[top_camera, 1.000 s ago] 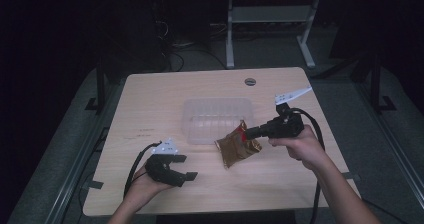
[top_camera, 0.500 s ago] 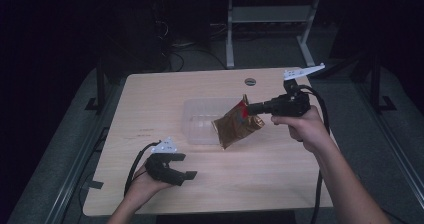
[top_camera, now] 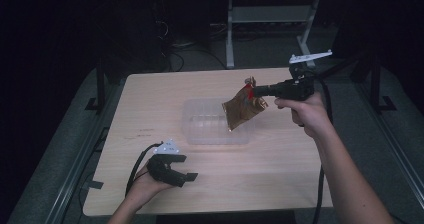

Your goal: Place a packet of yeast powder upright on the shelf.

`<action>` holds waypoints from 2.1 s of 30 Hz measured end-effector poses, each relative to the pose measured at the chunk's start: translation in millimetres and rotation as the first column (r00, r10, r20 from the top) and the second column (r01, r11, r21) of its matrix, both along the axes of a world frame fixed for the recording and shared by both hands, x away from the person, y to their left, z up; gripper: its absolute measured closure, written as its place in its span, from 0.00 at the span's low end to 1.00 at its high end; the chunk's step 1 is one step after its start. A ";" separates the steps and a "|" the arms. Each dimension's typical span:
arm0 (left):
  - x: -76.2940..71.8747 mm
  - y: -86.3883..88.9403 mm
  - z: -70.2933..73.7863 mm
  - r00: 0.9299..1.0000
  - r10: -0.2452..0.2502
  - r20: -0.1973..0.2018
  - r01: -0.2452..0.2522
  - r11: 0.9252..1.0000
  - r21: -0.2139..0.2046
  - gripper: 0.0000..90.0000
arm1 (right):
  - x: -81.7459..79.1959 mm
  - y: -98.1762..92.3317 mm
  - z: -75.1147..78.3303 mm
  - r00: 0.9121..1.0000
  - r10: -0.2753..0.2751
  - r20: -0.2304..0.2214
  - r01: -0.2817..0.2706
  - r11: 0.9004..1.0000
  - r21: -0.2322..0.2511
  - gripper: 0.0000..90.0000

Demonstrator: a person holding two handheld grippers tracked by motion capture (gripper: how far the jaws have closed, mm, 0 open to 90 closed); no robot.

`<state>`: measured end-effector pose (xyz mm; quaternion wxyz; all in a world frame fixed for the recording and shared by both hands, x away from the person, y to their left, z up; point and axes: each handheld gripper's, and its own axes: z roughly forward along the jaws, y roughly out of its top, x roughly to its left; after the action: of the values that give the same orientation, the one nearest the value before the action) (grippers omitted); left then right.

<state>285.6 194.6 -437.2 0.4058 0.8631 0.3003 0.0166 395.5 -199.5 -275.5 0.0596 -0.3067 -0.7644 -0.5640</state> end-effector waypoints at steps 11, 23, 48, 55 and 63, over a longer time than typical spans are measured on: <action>0.7 -1.6 -1.9 1.000 -0.007 -0.010 0.007 1.000 0.003 0.20 | 2.3 -11.0 -5.3 0.999 -0.048 -0.001 0.048 0.998 -0.037 1.00; 1.0 -2.3 -3.5 1.000 -0.016 -0.019 0.016 1.000 0.010 0.20 | 5.5 0.3 -23.5 0.999 -0.042 -0.024 0.040 0.997 -0.070 1.00; -0.3 -3.6 -5.4 0.999 -0.025 -0.032 0.026 1.000 0.010 0.19 | 30.7 39.8 -50.2 0.997 -0.060 -0.042 0.052 0.985 -0.166 1.00; -0.1 -3.6 -5.6 0.999 -0.034 -0.034 0.035 0.999 0.022 0.19 | 32.0 43.6 -50.9 0.997 -0.070 -0.024 0.065 0.980 -0.188 0.97; 0.6 -3.1 -5.4 0.999 -0.037 -0.029 0.038 0.999 0.031 0.19 | 25.9 37.8 -42.1 0.997 -0.071 0.014 0.073 0.978 -0.193 0.76</action>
<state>286.2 191.4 -442.5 0.3881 0.8750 0.2895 0.0013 421.4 -161.7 -317.6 0.0063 -0.3365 -0.8043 -0.4898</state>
